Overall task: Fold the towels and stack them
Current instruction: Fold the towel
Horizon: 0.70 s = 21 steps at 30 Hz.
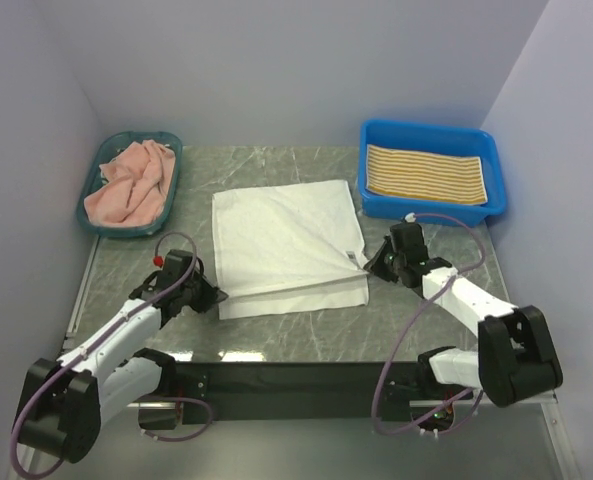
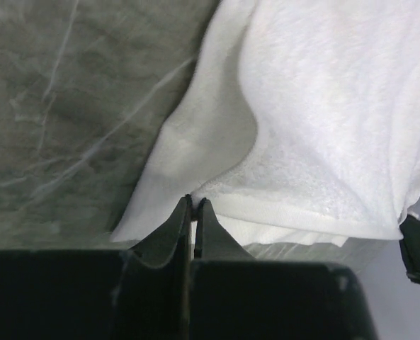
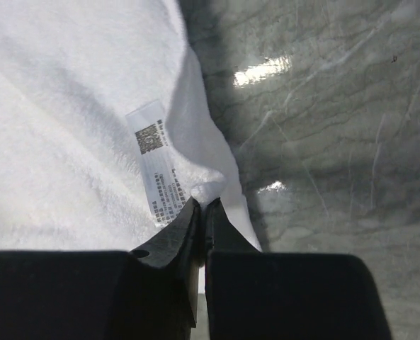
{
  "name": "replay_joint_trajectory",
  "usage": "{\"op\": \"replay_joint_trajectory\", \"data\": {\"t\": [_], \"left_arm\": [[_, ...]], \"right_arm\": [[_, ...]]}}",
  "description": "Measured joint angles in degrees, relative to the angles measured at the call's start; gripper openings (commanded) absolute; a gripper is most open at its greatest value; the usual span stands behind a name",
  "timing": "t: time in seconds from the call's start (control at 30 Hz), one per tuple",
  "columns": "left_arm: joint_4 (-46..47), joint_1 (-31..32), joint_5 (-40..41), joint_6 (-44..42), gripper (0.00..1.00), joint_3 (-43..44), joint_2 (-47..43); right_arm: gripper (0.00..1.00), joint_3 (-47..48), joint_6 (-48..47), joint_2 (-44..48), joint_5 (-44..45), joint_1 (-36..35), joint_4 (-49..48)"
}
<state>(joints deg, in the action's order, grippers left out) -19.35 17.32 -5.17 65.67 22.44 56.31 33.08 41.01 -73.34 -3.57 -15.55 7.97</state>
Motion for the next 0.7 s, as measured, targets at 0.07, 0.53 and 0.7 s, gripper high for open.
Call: {"op": "replay_joint_trajectory", "data": {"t": [0.07,0.53,0.7], "left_arm": [[-1.99,0.13,1.11,-0.2,0.0,2.19,-0.59],[-11.78,0.5,7.32,-4.55,0.01,15.98,-1.42],[-9.03,0.66,4.83,-4.31,0.01,7.74,0.09]], "right_arm": [[0.0,0.11,-0.26,3.02,0.07,0.0,1.42],[0.0,-0.48,0.31,20.7,-4.28,-0.07,9.88],[0.0,-9.33,2.12,23.34,-6.82,-0.42,10.21]]}}
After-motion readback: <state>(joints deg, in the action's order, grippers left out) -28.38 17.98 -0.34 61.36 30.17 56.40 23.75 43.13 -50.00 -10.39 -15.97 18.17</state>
